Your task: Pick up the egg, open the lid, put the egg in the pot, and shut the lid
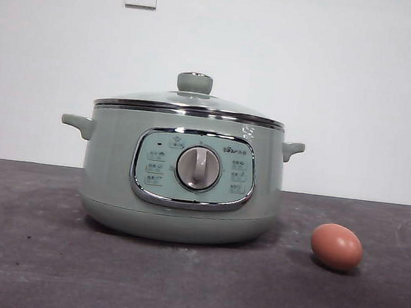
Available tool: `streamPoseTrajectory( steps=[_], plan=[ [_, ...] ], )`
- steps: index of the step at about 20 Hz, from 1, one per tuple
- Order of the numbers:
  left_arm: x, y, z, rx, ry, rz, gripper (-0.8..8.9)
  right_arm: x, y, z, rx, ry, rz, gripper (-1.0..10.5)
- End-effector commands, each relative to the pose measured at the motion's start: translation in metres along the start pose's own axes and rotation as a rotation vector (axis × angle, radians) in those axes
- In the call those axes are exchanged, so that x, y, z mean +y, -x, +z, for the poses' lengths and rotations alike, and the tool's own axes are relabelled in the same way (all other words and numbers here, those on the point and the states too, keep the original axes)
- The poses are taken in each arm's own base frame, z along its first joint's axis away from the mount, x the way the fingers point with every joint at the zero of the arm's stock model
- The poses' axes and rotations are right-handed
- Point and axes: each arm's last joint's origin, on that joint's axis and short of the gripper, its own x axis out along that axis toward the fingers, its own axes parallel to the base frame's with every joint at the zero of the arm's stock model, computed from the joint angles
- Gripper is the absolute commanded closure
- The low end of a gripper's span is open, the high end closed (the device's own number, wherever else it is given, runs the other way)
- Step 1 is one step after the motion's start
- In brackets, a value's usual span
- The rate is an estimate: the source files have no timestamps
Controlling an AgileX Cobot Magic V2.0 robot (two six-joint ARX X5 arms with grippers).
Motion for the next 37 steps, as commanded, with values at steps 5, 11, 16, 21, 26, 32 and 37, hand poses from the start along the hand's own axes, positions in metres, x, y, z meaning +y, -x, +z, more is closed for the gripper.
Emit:
streamPoseTrajectory(
  steps=[5,11,16,21,26,32,37],
  plan=[
    [-0.004,0.004,0.009,-0.005,0.142,-0.112,8.19,0.002,0.002,0.008,-0.027,-0.194,0.001,9.6],
    [-0.012,0.018,0.039,-0.005,0.163,-0.214,8.19,0.007,0.007,0.032,-0.050,-0.206,0.005,9.6],
    [-0.018,0.031,0.066,0.054,0.156,-0.260,8.19,0.013,0.013,0.063,0.010,-0.215,-0.007,9.6],
    [-0.025,0.041,0.094,0.143,0.098,-0.359,8.19,0.020,0.018,0.100,0.157,-0.156,-0.017,9.6],
    [-0.031,0.049,0.121,0.257,0.018,-0.451,8.19,0.029,0.025,0.139,0.340,-0.054,0.026,9.6],
    [-0.036,0.056,0.147,0.380,-0.044,-0.513,8.19,0.037,0.031,0.176,0.504,-0.001,0.043,9.6],
    [-0.040,0.067,0.166,0.506,-0.084,-0.540,8.19,0.042,0.038,0.190,0.667,0.006,0.061,9.6]
  ],
)
